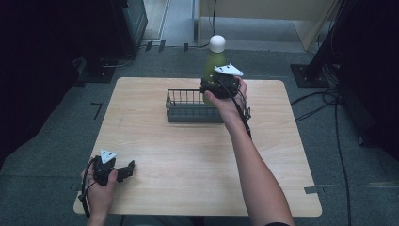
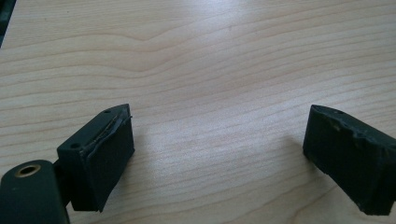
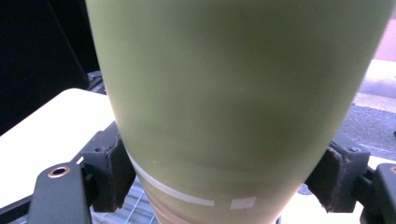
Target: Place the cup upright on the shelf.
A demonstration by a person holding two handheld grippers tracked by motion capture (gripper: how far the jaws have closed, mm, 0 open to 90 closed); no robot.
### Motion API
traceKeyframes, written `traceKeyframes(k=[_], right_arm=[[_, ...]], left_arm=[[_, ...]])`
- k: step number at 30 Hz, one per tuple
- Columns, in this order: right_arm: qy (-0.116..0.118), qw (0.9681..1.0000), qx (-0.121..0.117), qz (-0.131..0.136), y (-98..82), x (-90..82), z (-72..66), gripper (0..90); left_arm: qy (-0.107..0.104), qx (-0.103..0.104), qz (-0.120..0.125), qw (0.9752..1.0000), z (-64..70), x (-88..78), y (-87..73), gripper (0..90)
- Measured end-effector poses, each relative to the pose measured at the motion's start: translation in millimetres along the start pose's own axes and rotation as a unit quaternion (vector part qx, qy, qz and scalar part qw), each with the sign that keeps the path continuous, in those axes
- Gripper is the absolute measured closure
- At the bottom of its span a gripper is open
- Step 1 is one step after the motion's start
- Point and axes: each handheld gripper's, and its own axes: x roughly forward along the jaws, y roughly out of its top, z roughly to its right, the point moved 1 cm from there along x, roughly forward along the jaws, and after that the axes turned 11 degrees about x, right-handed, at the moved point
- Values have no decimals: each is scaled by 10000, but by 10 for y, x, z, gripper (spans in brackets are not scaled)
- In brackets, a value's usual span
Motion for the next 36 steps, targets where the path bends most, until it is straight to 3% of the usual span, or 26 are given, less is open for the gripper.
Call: traceKeyframes(k=[5, 10, 16, 26, 36], right_arm=[[-34, 9999, 149, -39, -6, 116, 36, 208], [-144, 9998, 44, -121, -105, 254, 37, 207], [-49, 9999, 41, -160, -230, 322, 76, 207], [-118, 9996, 51, -258, -419, 403, 186, 207], [13, 9999, -47, -138, -471, 382, 193, 203]], left_arm=[[-1, 0, 1, 10000, 0, 0, 0, 91], [1, 2, 1, 10000, -1, 0, 0, 91], [-1, 0, 0, 10000, 0, 0, 0, 91], [-1, 0, 1, 10000, 0, 0, 0, 91], [1, 2, 0, 10000, -1, 0, 0, 91]])
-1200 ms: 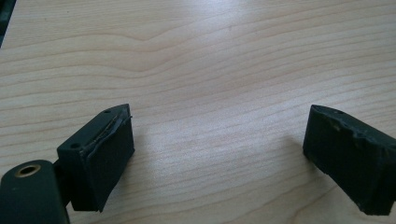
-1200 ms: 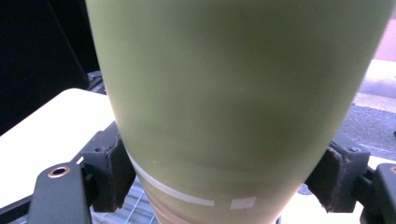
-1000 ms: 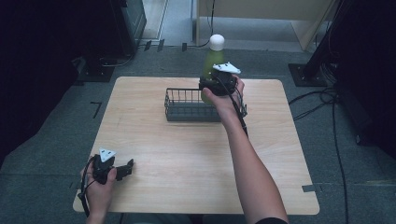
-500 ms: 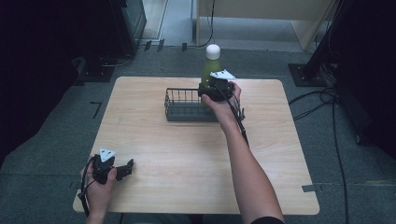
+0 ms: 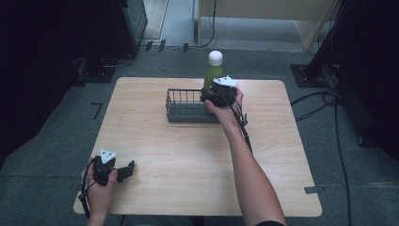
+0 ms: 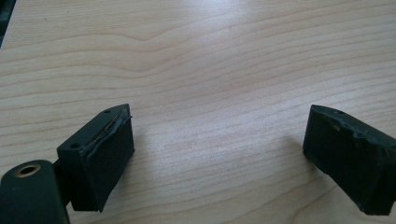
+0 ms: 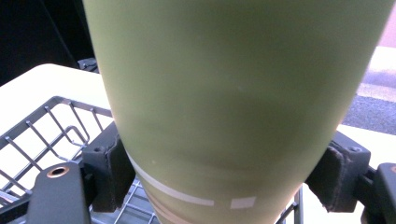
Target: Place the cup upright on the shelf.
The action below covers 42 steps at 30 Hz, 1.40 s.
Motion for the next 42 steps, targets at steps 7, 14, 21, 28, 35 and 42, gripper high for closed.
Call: traceKeyframes(k=[7, 14, 21, 28, 35, 42], right_arm=[[133, 9999, 47, -98, 17, -7, 30, 194], [210, 9995, 192, -167, 31, -13, 53, 154], [198, 9988, 258, -360, 31, -31, 90, 107], [200, 9989, 256, -344, 28, -66, 93, 109], [244, 9987, 264, -365, 17, -124, 116, 106], [302, 9986, 249, -367, -4, -221, 162, 109]], left_arm=[[-1, -3, 2, 10000, 1, 0, 0, 91], [0, 0, 2, 10000, 0, 0, 0, 91], [-1, -2, 0, 10000, 0, 0, 0, 91], [-1, 0, 1, 10000, 0, 0, 0, 91], [-1, 0, 0, 10000, 0, 0, 0, 91], [-1, 1, 0, 10000, 0, 0, 0, 91]])
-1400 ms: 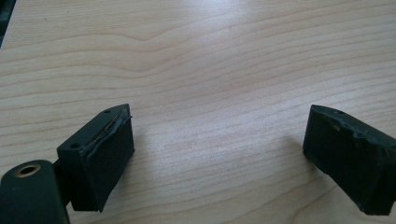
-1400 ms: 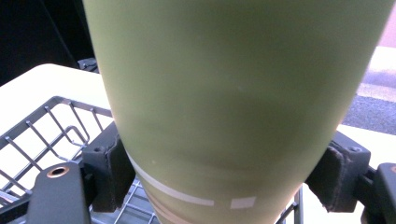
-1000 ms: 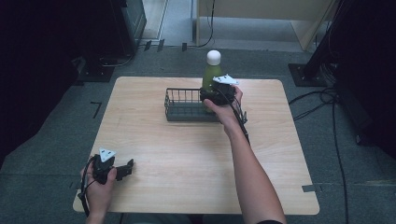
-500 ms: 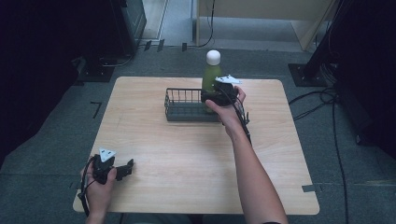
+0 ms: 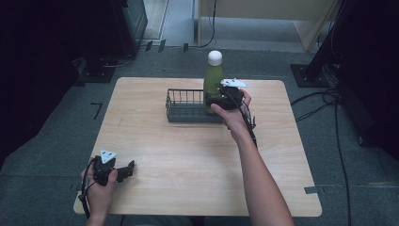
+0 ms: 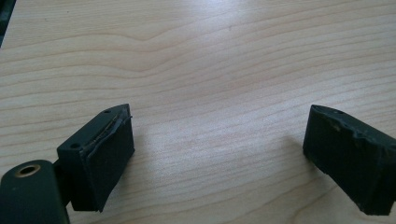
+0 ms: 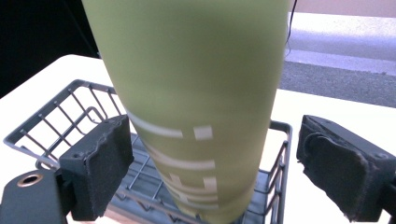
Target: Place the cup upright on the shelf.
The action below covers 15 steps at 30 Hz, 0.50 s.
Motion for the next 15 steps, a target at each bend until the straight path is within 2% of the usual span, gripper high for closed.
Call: traceKeyframes(k=[5, 15], right_arm=[[5, 10000, 13, -52, -68, -82, 70, 112], [-151, 9998, 90, -35, -220, -248, 256, 118]], left_arm=[[-1, -2, 0, 10000, 1, 0, 0, 91], [0, 0, 1, 10000, 0, 0, 0, 91]])
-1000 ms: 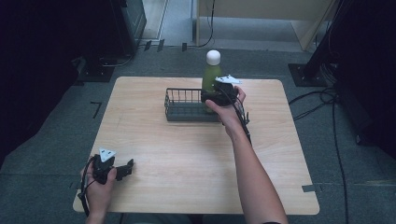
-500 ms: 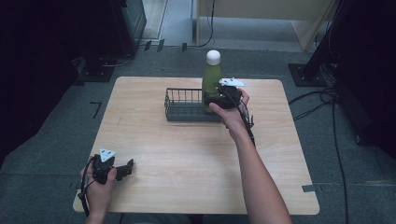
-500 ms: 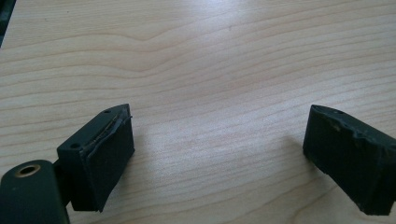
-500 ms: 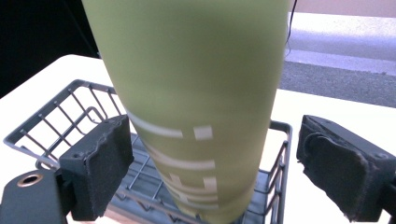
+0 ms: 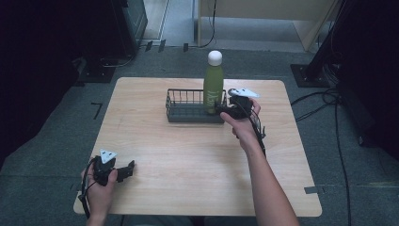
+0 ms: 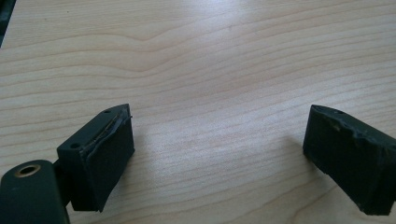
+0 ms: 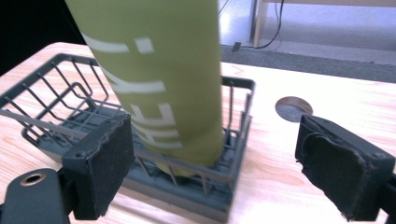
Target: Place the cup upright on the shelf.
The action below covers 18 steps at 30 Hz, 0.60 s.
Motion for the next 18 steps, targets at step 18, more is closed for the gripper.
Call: traceKeyframes(k=[18], right_arm=[[-280, 9995, 150, -37, -389, -349, 495, 126]], left_arm=[[0, 0, -1, 10000, 0, 0, 0, 91]])
